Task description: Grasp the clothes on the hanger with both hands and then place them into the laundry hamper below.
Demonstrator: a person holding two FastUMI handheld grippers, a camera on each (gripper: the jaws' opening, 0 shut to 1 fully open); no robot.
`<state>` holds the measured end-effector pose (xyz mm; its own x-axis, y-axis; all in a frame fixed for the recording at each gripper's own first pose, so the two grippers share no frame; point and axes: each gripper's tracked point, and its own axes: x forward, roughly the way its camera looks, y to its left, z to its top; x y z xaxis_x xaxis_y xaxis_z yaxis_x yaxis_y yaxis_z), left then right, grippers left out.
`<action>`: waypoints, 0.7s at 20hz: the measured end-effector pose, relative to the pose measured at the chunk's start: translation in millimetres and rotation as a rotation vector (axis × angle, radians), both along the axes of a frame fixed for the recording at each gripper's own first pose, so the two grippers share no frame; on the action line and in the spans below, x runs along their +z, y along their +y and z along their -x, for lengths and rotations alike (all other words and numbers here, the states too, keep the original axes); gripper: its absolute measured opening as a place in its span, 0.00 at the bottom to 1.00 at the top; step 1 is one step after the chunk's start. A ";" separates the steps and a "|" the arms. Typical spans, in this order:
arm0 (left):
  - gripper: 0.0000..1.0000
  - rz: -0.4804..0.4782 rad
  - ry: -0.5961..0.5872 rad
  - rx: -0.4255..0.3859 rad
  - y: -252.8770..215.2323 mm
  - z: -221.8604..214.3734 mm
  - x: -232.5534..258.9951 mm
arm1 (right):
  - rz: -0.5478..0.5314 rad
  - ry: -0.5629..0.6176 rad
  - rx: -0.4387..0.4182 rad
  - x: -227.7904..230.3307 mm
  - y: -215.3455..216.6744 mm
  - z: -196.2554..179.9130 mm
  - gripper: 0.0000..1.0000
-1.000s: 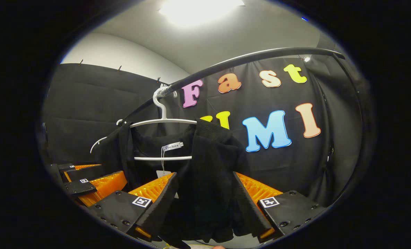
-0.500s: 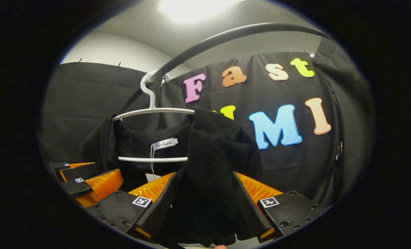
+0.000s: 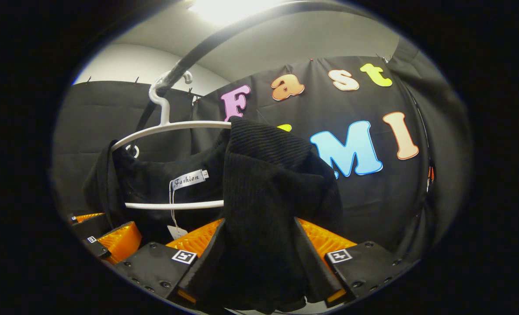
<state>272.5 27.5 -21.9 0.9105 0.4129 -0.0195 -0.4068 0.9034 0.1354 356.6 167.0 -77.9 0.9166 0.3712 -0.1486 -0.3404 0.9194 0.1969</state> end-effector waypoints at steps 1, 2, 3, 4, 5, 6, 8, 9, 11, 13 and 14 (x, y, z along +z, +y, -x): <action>0.68 -0.002 -0.003 0.009 1.6 -3.2 -0.9 | 0.007 0.008 -0.007 -2.6 -1.1 -3.2 0.76; 0.64 0.007 -0.005 0.003 0.5 -6.1 -1.6 | 0.012 0.012 -0.010 -3.4 -2.9 -5.9 0.73; 0.59 0.015 -0.003 -0.008 -1.2 -6.2 -3.3 | 0.016 0.013 -0.014 -3.0 -5.1 -8.9 0.60; 0.54 0.018 0.001 -0.024 -3.0 -7.5 -3.9 | 0.019 0.006 -0.028 -1.2 -10.2 -11.2 0.36; 0.50 0.008 0.002 -0.028 0.3 -7.4 -3.4 | 0.016 -0.003 -0.039 1.7 -13.6 -12.2 0.12; 0.34 0.011 -0.004 -0.030 3.8 -5.6 -3.2 | 0.008 -0.012 -0.039 3.2 -13.5 -12.8 0.09; 0.14 0.028 0.001 -0.075 0.4 -5.5 -5.2 | -0.019 -0.028 -0.030 9.2 -13.6 -9.9 0.02; 0.10 0.024 0.000 -0.083 3.6 -12.8 -7.1 | -0.019 -0.040 -0.037 12.3 -19.4 -9.6 0.00; 0.02 0.046 -0.001 -0.106 2.6 -9.0 -6.8 | -0.016 -0.068 -0.053 21.2 -27.3 -11.5 0.01; 0.01 0.061 -0.006 -0.137 0.6 -6.0 -2.7 | -0.003 -0.112 -0.082 33.8 -37.4 -11.6 0.02; 0.01 0.056 -0.014 -0.140 2.7 -0.9 4.2 | 0.009 -0.132 -0.096 40.0 -41.5 -10.8 0.02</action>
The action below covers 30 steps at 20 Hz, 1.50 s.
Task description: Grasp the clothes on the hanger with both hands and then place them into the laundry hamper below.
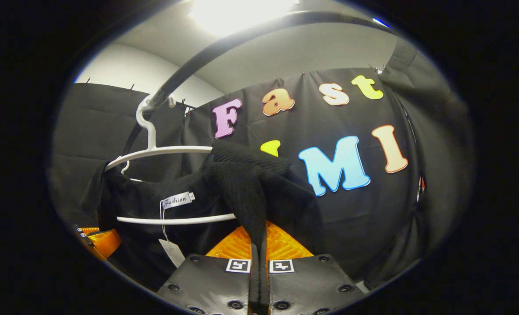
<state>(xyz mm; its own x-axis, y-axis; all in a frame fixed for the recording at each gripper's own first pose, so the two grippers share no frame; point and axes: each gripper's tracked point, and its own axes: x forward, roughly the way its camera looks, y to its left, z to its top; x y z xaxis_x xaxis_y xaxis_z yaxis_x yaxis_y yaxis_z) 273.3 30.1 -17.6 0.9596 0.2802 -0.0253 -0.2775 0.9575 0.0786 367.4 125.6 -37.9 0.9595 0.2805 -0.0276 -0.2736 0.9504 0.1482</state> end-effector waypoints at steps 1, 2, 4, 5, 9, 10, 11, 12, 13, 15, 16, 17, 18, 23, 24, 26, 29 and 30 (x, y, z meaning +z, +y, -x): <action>0.01 -0.012 -0.015 0.001 3.6 9.6 10.9 | 0.009 -0.021 -0.012 5.6 -3.8 1.9 0.00; 0.01 -0.029 -0.032 0.003 6.2 16.2 22.0 | 0.019 -0.036 -0.022 10.5 -7.1 2.1 0.00; 0.01 -0.067 -0.071 0.008 7.9 26.5 43.7 | 0.030 -0.064 -0.039 19.2 -13.6 -0.3 0.01; 0.01 -0.086 -0.090 0.009 8.4 30.3 55.4 | 0.034 -0.075 -0.049 22.6 -16.9 -1.9 0.01; 0.00 -0.174 -0.168 0.042 13.8 51.7 99.9 | 0.040 -0.118 -0.088 36.0 -32.2 -6.1 0.01; 0.00 -0.191 -0.183 0.050 21.9 56.2 105.8 | 0.041 -0.128 -0.096 40.6 -36.7 -5.5 0.01; 0.00 -0.198 -0.191 0.053 28.1 59.4 111.4 | 0.038 -0.132 -0.102 44.6 -40.1 -3.8 0.01; 0.00 -0.193 -0.184 0.053 29.8 62.9 111.7 | 0.031 -0.130 -0.103 45.7 -43.4 -3.3 0.01; 0.00 -0.169 -0.165 0.044 28.7 64.0 106.4 | 0.024 -0.128 -0.103 47.9 -43.8 -3.8 0.01; 0.01 -0.096 -0.118 -0.002 12.8 58.8 81.7 | 0.018 -0.119 -0.107 46.9 -45.6 -6.1 0.01; 0.01 -0.063 -0.100 -0.020 6.2 58.0 69.8 | 0.014 -0.114 -0.109 45.8 -46.2 -6.0 0.01; 0.00 -0.034 -0.072 -0.048 -1.7 53.2 54.2 | 0.010 -0.109 -0.110 44.2 -46.3 -4.7 0.01; 0.00 -0.007 -0.038 -0.082 -11.6 47.3 39.3 | 0.009 -0.105 -0.109 42.5 -45.3 -3.7 0.00; 0.80 0.074 0.062 -0.088 -30.2 26.5 -8.8 | 0.015 -0.096 -0.095 38.5 -42.4 -0.5 0.01; 0.87 0.083 0.062 -0.069 -29.2 20.8 -13.2 | 0.016 -0.097 -0.092 38.6 -41.1 -0.5 0.01; 0.94 0.097 0.066 -0.038 -27.6 8.8 -20.4 | 0.022 -0.100 -0.088 38.0 -40.9 -2.0 0.01; 0.94 0.082 0.062 0.001 -23.0 -5.1 -26.5 | 0.024 -0.102 -0.080 38.3 -40.2 -2.3 0.01; 0.94 0.079 0.061 0.006 -22.0 -8.2 -26.1 | 0.023 -0.102 -0.078 38.2 -39.4 -2.2 0.01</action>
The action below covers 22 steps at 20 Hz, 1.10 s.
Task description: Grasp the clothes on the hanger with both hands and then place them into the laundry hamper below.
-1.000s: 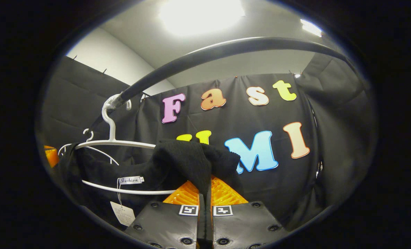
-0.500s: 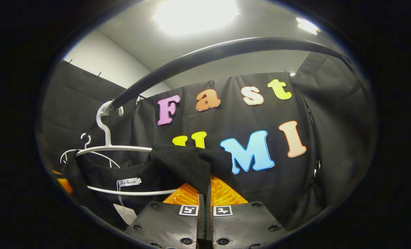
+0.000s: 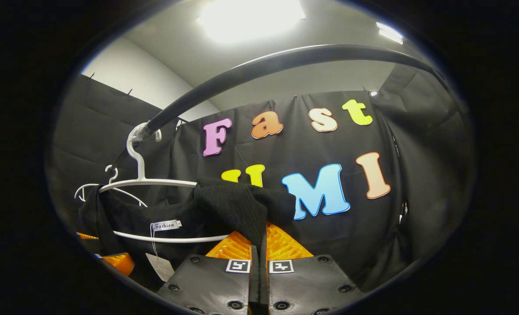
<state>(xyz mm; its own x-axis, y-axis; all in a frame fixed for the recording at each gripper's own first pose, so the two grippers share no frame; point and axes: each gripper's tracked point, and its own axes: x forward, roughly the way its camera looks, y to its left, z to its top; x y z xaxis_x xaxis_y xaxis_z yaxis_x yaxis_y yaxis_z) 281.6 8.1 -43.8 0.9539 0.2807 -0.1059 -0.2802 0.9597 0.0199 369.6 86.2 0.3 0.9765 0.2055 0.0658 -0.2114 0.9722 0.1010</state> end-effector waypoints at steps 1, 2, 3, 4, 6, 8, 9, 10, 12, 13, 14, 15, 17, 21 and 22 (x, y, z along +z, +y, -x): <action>0.94 0.002 -0.001 0.000 0.7 -2.3 0.1 | 0.001 0.000 0.001 0.0 -0.3 0.0 0.01; 0.94 0.003 -0.003 0.005 2.5 -5.5 -0.5 | 0.003 -0.001 0.002 0.3 -0.6 -0.4 0.01; 0.94 0.004 -0.003 0.013 4.7 -7.1 -1.5 | 0.004 -0.003 0.003 0.1 -0.7 -0.2 0.00; 0.94 0.001 -0.001 0.024 7.6 -8.4 -2.2 | 0.005 -0.004 0.004 0.4 -0.7 -0.5 0.01; 0.94 -0.010 0.017 0.043 12.9 -12.2 -7.4 | 0.006 -0.002 0.004 0.1 -1.2 -2.1 0.01; 0.69 -0.006 0.026 0.065 25.4 -8.9 -10.5 | 0.006 0.002 0.002 -0.2 -2.6 -1.9 0.01; 0.57 0.005 0.035 0.059 25.8 -7.5 -14.8 | 0.006 0.003 0.002 -0.3 -2.1 -1.1 0.01; 0.44 0.012 0.042 0.045 24.9 -7.2 -16.0 | 0.008 0.002 0.001 0.1 -2.2 -1.5 0.01; 0.19 0.011 0.028 0.063 35.5 -3.1 -12.5 | 0.012 0.002 -0.001 -0.7 -3.6 -3.0 0.01; 0.04 0.017 0.025 0.047 33.1 -4.7 -12.8 | 0.016 0.000 -0.002 -0.7 -4.3 -4.5 0.01; 0.03 0.015 0.024 0.031 30.0 -2.1 -12.0 | 0.021 -0.001 -0.004 -0.7 -5.8 -6.5 0.01; 0.01 0.008 0.016 0.008 29.2 -2.8 -7.9 | 0.025 -0.001 -0.007 -2.9 -6.2 -9.6 0.00; 0.00 -0.038 -0.011 -0.018 28.1 7.4 7.5 | 0.026 0.000 -0.018 -3.3 -8.4 -10.0 0.01; 0.00 -0.163 -0.091 -0.027 31.4 30.7 51.7 | 0.025 -0.024 -0.052 3.3 -17.5 -16.4 0.01; 0.00 -0.174 -0.102 -0.027 33.1 33.7 60.4 | 0.028 -0.032 -0.059 5.7 -19.5 -18.5 0.01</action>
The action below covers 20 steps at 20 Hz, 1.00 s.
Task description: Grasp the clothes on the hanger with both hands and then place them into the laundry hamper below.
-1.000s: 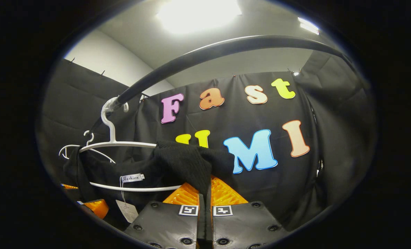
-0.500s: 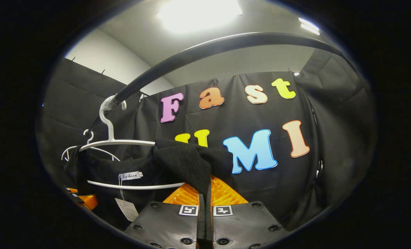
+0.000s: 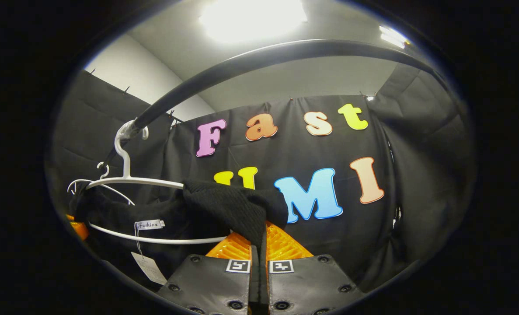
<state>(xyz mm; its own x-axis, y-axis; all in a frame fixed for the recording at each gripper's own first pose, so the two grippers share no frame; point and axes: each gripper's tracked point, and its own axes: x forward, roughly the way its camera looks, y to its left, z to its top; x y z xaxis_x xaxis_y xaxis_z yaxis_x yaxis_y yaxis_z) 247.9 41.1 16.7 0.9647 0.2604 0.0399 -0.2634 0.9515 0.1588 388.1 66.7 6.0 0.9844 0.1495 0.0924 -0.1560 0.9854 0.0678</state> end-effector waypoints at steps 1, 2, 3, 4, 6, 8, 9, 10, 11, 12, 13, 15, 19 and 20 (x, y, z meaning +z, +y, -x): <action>0.00 -0.003 -0.006 0.002 2.3 3.0 5.9 | 0.003 -0.007 -0.008 2.3 -2.3 -0.9 0.01; 0.00 0.000 -0.007 0.004 6.5 7.2 10.3 | 0.006 -0.016 -0.018 5.2 -4.9 -2.3 0.01; 0.00 0.000 -0.014 0.012 10.6 9.6 14.2 | 0.009 -0.024 -0.028 7.9 -8.8 -1.8 0.01; 0.00 -0.007 -0.016 0.022 17.0 13.2 19.6 | 0.013 -0.035 -0.040 11.1 -13.0 -2.5 0.01; 0.00 -0.028 -0.019 0.041 31.4 19.4 27.7 | 0.030 -0.052 -0.062 15.7 -22.7 -1.9 0.02; 0.00 -0.065 -0.018 0.065 42.1 23.5 36.8 | 0.040 -0.072 -0.079 20.9 -30.6 -5.2 0.01; 0.00 -0.097 -0.021 0.080 48.8 25.3 42.6 | 0.045 -0.082 -0.086 24.3 -33.2 -5.4 0.01; 0.00 -0.132 -0.027 0.088 53.7 25.9 49.5 | 0.050 -0.091 -0.091 26.7 -34.5 -6.8 0.00; 0.00 -0.177 -0.042 0.112 61.9 28.6 59.1 | 0.052 -0.096 -0.093 28.4 -34.9 -6.1 0.01; 0.00 -0.227 -0.060 0.128 69.9 30.6 72.4 | 0.055 -0.102 -0.097 29.8 -35.6 -7.0 0.00; 0.01 -0.258 -0.072 0.134 77.8 33.2 83.1 | 0.057 -0.107 -0.106 31.4 -38.5 -8.0 0.00; 0.00 -0.243 -0.052 0.112 83.2 24.3 79.2 | 0.040 -0.111 -0.105 34.6 -39.7 -10.4 0.01; 0.01 -0.096 0.012 0.056 71.0 18.7 30.5 | 0.045 -0.115 -0.102 31.9 -35.7 -10.5 0.00; 0.01 -0.053 0.029 0.040 64.2 16.5 18.1 | 0.051 -0.112 -0.098 29.0 -33.5 -11.3 0.01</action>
